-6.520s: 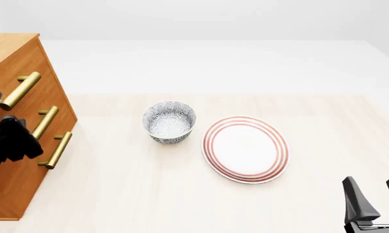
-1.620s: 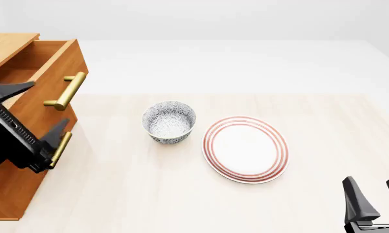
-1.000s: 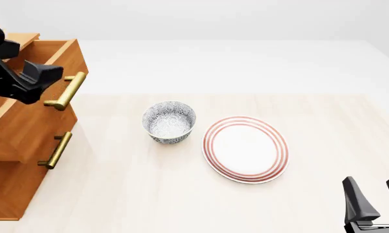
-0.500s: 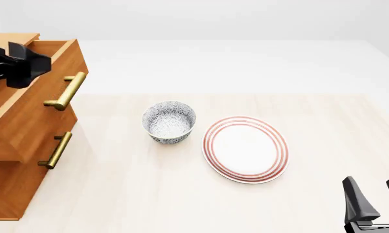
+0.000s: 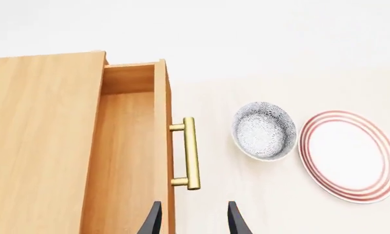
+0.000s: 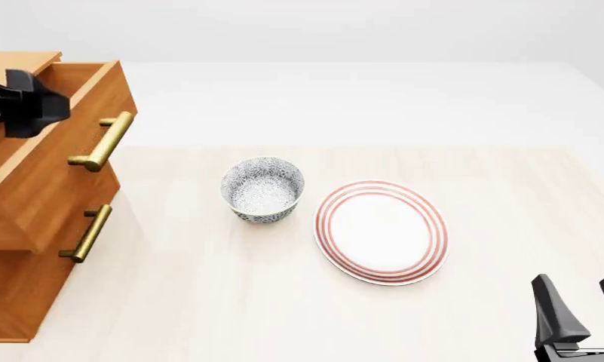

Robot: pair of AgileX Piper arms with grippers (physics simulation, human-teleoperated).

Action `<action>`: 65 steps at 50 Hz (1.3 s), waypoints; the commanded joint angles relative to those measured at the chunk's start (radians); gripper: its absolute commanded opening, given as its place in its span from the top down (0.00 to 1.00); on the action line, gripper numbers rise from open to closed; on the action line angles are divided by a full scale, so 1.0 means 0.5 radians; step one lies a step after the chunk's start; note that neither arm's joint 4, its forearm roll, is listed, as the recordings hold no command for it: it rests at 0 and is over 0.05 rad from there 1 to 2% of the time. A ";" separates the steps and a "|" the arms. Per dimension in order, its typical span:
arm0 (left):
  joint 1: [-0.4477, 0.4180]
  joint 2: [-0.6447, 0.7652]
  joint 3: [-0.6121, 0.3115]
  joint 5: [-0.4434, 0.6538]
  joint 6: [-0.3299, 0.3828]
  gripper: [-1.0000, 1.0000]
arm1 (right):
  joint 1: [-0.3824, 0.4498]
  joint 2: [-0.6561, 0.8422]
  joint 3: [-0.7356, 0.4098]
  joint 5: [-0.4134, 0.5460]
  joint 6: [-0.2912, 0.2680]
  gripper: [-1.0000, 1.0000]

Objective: Open the top drawer of the cabinet.

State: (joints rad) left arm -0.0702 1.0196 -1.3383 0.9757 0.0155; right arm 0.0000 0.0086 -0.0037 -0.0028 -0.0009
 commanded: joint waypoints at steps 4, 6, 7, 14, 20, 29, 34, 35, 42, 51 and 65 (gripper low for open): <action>0.078 0.014 0.026 0.047 -0.017 0.00 | 0.000 0.000 0.001 -0.002 0.001 0.00; 0.081 0.010 0.041 0.042 -0.017 0.00 | -0.001 0.000 0.001 -0.002 0.000 0.00; 0.095 0.009 0.052 0.043 -0.014 0.00 | 0.000 -0.001 0.001 -0.002 0.000 0.00; 0.139 -0.010 0.100 0.031 -0.011 0.00 | 0.000 0.000 0.001 -0.002 0.000 0.00; 0.175 -0.041 0.143 0.011 0.007 0.00 | 0.000 0.000 0.001 -0.002 0.000 0.00; 0.193 -0.062 0.223 -0.032 -0.001 0.00 | 0.000 0.000 0.001 -0.002 0.001 0.00; 0.205 -0.076 0.264 -0.056 -0.011 0.00 | 0.000 0.000 0.001 -0.002 0.001 0.00; 0.198 -0.077 0.267 -0.062 -0.023 0.00 | 0.000 -0.001 0.001 -0.002 0.001 0.00; 0.183 -0.088 0.302 -0.098 -0.044 0.00 | 0.000 0.000 0.001 -0.002 0.000 0.00; 0.180 -0.081 0.395 -0.169 -0.073 0.00 | 0.000 0.000 0.001 -0.002 0.000 0.00; 0.157 -0.056 0.464 -0.244 -0.093 0.00 | 0.000 0.000 0.001 -0.002 0.000 0.00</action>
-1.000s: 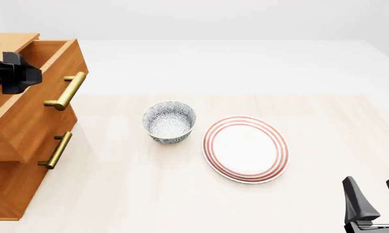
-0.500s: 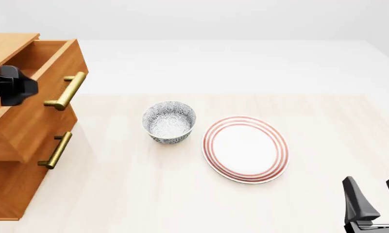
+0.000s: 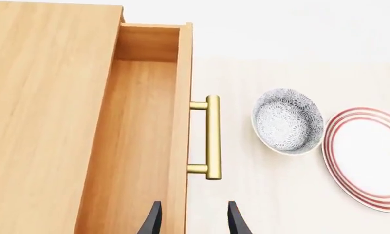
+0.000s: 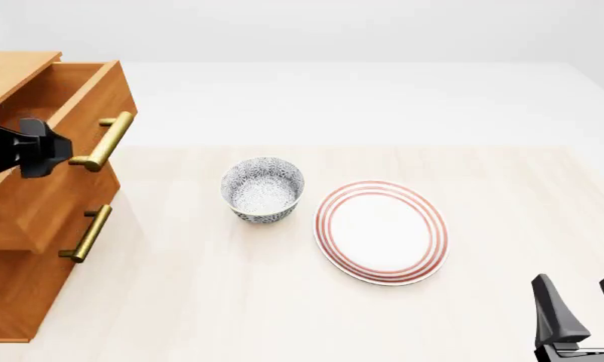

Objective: Open the top drawer of the cabinet.

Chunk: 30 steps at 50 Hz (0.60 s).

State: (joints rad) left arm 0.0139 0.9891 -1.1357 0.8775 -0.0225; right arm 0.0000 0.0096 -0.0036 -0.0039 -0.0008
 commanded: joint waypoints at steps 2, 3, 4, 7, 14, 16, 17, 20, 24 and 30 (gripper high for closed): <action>-0.015 0.007 0.099 -0.077 -0.022 0.00 | -0.001 -0.002 0.001 0.000 0.001 0.00; -0.015 0.007 0.099 -0.077 -0.022 0.00 | -0.001 -0.002 0.001 0.000 0.001 0.00; -0.016 0.004 0.107 -0.082 -0.023 0.00 | 0.000 -0.002 0.001 0.000 0.000 0.00; -0.002 -0.004 0.127 -0.089 -0.022 0.00 | 0.000 -0.002 0.001 0.000 0.000 0.00; 0.029 -0.014 0.129 -0.087 -0.007 0.00 | 0.000 -0.002 0.001 0.000 0.000 0.00; 0.030 -0.022 0.130 -0.083 -0.010 0.00 | 0.000 -0.002 0.001 0.000 0.001 0.00; 0.032 -0.016 0.136 -0.091 -0.009 0.00 | 0.000 -0.002 0.001 0.000 0.000 0.00; 0.037 -0.004 0.144 -0.104 0.000 0.00 | 0.000 -0.003 0.001 0.000 0.001 0.00; 0.039 0.015 0.162 -0.124 0.008 0.00 | 0.000 -0.002 0.001 0.000 0.001 0.00; 0.058 0.017 0.173 -0.125 0.030 0.00 | 0.000 -0.002 0.001 0.000 0.000 0.00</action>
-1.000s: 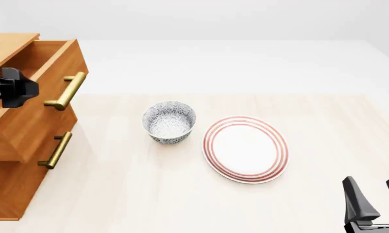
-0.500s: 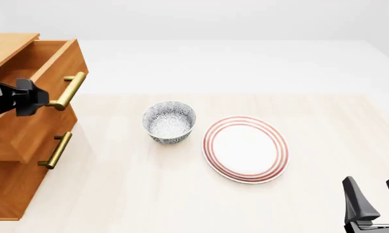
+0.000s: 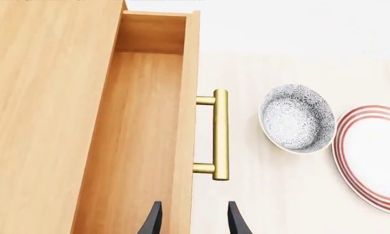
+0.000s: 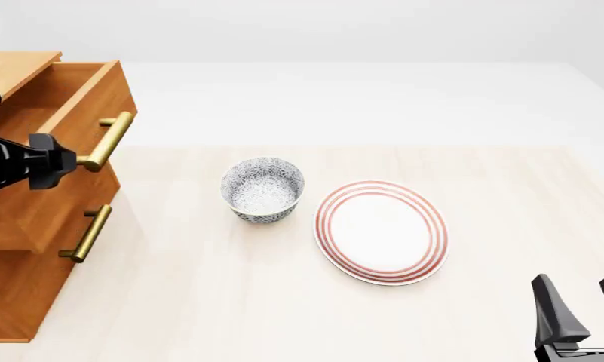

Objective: Open the top drawer of the cabinet.

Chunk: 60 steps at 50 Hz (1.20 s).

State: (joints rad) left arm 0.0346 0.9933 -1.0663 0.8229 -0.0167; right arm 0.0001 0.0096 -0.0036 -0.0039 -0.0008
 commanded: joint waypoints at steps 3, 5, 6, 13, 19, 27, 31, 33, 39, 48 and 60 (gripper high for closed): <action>0.012 0.018 0.037 -0.023 0.016 0.00 | 0.000 -0.002 0.001 0.000 0.000 0.00; -0.004 0.021 0.032 -0.020 0.017 0.00 | 0.000 -0.002 0.001 0.000 0.001 0.00; -0.011 0.023 0.031 -0.020 0.016 0.00 | 0.000 -0.002 0.001 0.000 0.000 0.00; -0.078 0.038 0.022 -0.024 0.008 0.00 | 0.000 -0.002 0.001 0.000 0.000 0.00; -0.091 0.026 0.008 0.008 0.025 0.00 | -0.001 -0.003 0.001 0.000 0.000 0.00; -0.114 0.010 0.006 0.022 0.025 0.00 | 0.000 -0.002 0.001 0.000 0.001 0.00; -0.128 0.005 -0.005 0.035 0.029 0.00 | 0.000 -0.002 0.001 0.000 0.000 0.00; -0.139 0.010 -0.002 0.028 0.033 0.00 | 0.000 -0.002 0.001 0.000 0.000 0.00; -0.161 0.007 -0.001 0.035 0.029 0.00 | 0.000 -0.002 0.001 0.000 0.001 0.00; -0.187 0.027 -0.004 0.029 0.038 0.00 | 0.000 -0.002 0.001 0.000 0.001 0.00; -0.268 0.053 -0.026 0.040 0.053 0.00 | 0.000 -0.002 0.001 0.000 0.000 0.00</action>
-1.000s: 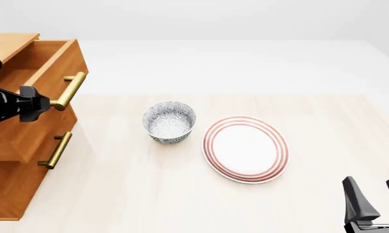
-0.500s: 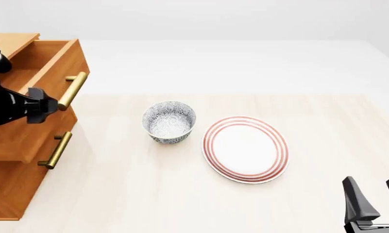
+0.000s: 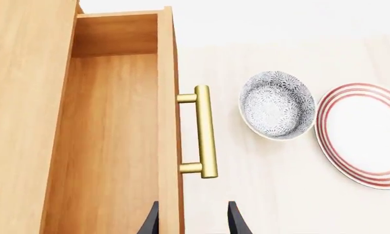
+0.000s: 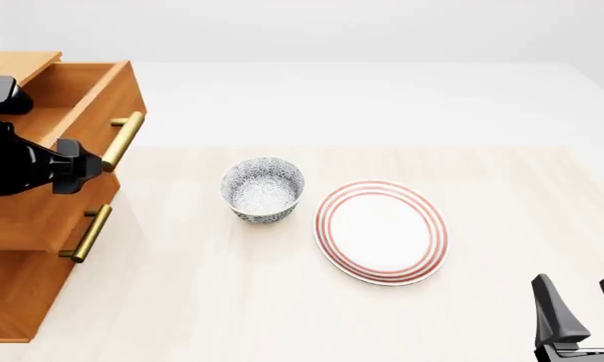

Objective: Open the top drawer of the cabinet.

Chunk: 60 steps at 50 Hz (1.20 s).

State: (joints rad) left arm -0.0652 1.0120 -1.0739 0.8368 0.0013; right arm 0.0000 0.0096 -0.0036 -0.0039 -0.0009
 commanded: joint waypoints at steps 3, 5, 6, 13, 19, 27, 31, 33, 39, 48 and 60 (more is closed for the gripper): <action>-0.093 0.013 -0.019 0.017 0.015 0.00 | 0.000 -0.002 0.001 0.000 0.000 0.00; -0.112 0.004 -0.025 0.011 0.023 0.00 | 0.000 -0.002 0.001 0.000 0.001 0.00; -0.122 0.003 -0.032 0.013 0.015 0.00 | 0.000 -0.002 0.001 0.000 0.000 0.00; -0.142 0.023 -0.015 0.003 0.025 0.00 | 0.000 -0.002 0.001 0.000 0.000 0.00; -0.171 0.040 -0.003 -0.008 0.009 0.00 | 0.000 -0.002 0.001 0.000 0.000 0.00; -0.202 0.047 -0.004 0.002 0.003 0.00 | 0.000 -0.002 0.001 0.000 0.000 0.00; -0.231 0.049 -0.007 0.006 -0.007 0.00 | -0.001 -0.002 0.001 0.000 0.001 0.00; -0.240 0.047 -0.003 0.000 -0.010 0.00 | 0.000 -0.002 0.001 0.000 0.001 0.00; -0.270 0.038 -0.016 0.013 -0.021 0.00 | -0.001 -0.002 0.001 0.000 0.000 0.00; -0.302 0.018 -0.012 0.017 -0.047 0.00 | 0.000 -0.002 0.001 0.000 0.000 0.00; -0.369 0.046 -0.013 0.002 -0.070 0.00 | 0.000 -0.002 0.001 0.000 0.000 0.00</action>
State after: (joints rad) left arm -0.2193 1.0330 -1.0829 0.8364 -0.0289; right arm 0.0000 0.0096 -0.0036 -0.0039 -0.0009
